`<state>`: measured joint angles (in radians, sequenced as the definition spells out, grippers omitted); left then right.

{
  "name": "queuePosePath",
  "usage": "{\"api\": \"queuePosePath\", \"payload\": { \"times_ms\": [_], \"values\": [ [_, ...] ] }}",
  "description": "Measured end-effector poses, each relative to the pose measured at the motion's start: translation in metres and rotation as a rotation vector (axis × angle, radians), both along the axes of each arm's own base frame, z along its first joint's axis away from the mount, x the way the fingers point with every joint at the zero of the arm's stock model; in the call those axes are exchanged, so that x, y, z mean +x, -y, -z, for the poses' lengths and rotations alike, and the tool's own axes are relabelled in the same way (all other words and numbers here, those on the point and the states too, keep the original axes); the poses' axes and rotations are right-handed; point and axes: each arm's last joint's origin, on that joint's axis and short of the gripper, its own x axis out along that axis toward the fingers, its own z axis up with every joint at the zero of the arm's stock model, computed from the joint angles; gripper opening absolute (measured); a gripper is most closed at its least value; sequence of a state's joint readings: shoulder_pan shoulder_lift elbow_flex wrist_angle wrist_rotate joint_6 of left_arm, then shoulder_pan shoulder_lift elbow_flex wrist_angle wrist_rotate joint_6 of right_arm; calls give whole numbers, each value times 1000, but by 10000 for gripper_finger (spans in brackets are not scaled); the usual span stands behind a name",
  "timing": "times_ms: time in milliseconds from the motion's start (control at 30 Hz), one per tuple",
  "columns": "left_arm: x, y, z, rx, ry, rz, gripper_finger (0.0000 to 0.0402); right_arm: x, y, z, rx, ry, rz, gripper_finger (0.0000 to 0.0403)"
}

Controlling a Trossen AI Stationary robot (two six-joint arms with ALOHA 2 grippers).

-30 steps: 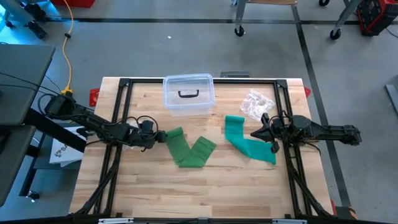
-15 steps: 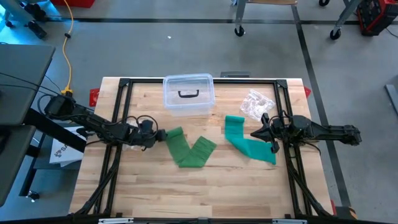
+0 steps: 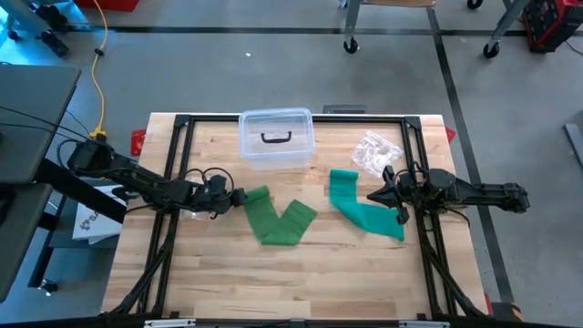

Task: Roll bandage
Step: Roll the green bandage

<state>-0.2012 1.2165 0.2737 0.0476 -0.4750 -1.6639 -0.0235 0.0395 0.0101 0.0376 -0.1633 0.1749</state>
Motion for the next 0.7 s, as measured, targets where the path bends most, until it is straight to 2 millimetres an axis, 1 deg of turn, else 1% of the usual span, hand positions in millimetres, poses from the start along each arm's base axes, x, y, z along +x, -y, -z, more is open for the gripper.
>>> {"api": "queuePosePath", "payload": {
  "times_ms": [200, 267, 367, 567, 700],
  "values": [
    [2, 0, 5, 24, -21, 4, 125, 0, 0, 0, 0, 0, 0, 0],
    [3, 0, 6, 40, -33, 12, 120, 0, 0, 0, 0, 0, 0, 0],
    [3, 0, 7, 77, -40, 17, 95, 0, 0, 0, 0, 0, 0, 0],
    [4, -1, 7, 134, -54, 50, 15, 0, 0, 0, 0, 0, 0, 0],
    [6, 0, 6, 167, -34, 70, 10, 0, 0, 0, 0, 0, 0, 0]
  ]
}}
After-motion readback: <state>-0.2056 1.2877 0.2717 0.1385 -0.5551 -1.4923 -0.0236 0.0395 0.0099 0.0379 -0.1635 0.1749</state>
